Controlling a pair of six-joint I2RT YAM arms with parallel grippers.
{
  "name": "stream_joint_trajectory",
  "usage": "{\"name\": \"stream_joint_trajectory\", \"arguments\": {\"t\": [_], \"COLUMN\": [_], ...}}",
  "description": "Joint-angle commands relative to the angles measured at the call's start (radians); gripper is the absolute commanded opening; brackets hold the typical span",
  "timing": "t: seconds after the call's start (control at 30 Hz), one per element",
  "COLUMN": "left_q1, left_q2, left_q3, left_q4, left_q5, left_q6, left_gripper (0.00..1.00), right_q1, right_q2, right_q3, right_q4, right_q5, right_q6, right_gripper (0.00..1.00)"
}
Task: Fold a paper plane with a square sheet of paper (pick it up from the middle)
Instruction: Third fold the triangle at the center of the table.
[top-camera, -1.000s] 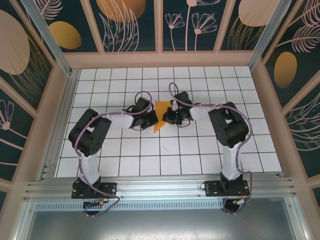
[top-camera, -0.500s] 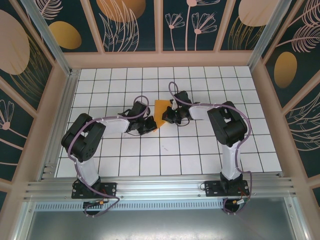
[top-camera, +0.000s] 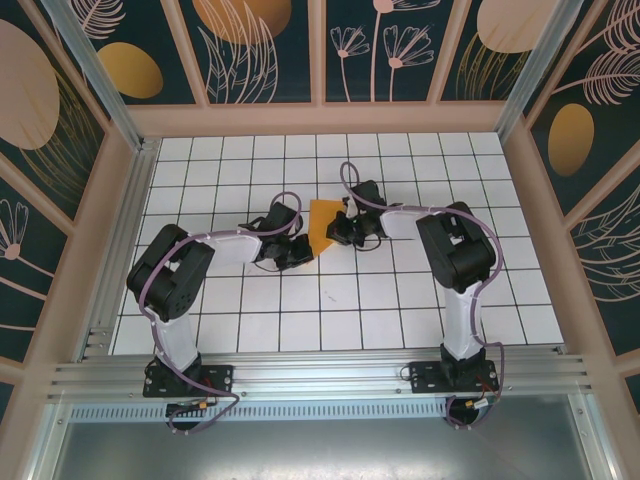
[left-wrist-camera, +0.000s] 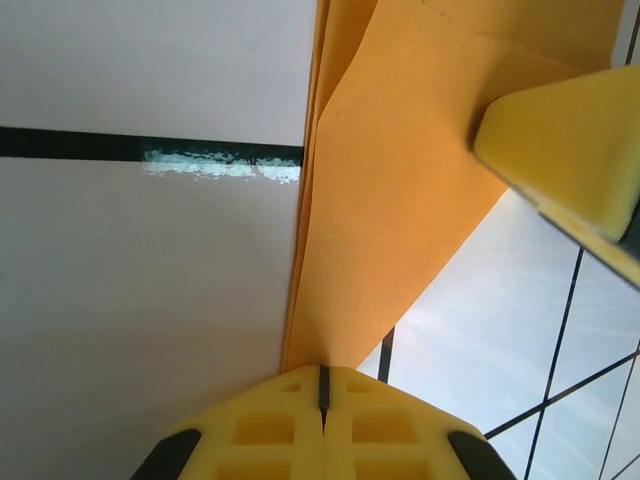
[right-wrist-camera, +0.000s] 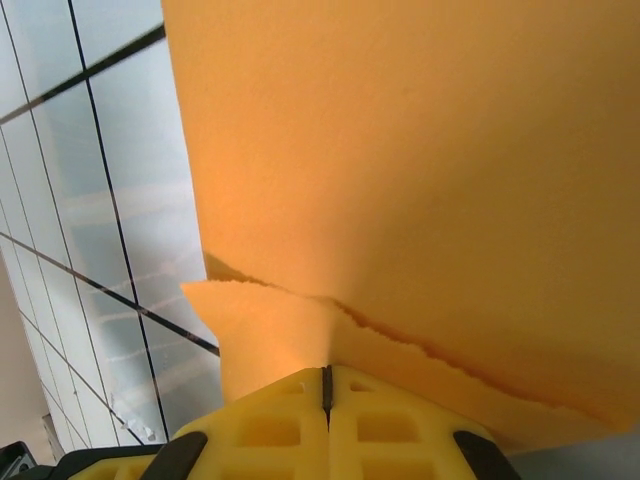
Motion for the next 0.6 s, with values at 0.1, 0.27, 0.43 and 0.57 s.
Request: {"name": "stream_joint_trajectory", "arguments": {"t": [0.1, 0.27, 0.43, 0.57], "left_q1": [-0.003, -0.004, -0.005, -0.001], "left_q2": [0.054, 0.049, -0.013, -0.065], "left_q3": [-0.040, -0.029, 0.024, 0.055], "left_q4": [-0.165, -0.162, -0.120, -0.029], "left_q5": [-0.068, -0.068, -0.047, -0.032], "left_q6": [0.051, 0.066, 0.064, 0.016], "left_gripper": [0.06, 0.05, 0.08, 0.17], "right_q1": [-0.139, -0.230, -0.218, -0.179], "right_q2": [0.021, 0.003, -0.120, -0.188], "right_q3": [-0.035, -0.022, -0.040, -0.098], "right_q4": [0.096, 0.110, 0.027, -0.036], "right_q5": [-0.052, -0.051, -0.013, 0.040], "right_q6": [-0.068, -0.101, -0.104, -0.054], "right_gripper": [0.00, 0.05, 0.23, 0.42]}}
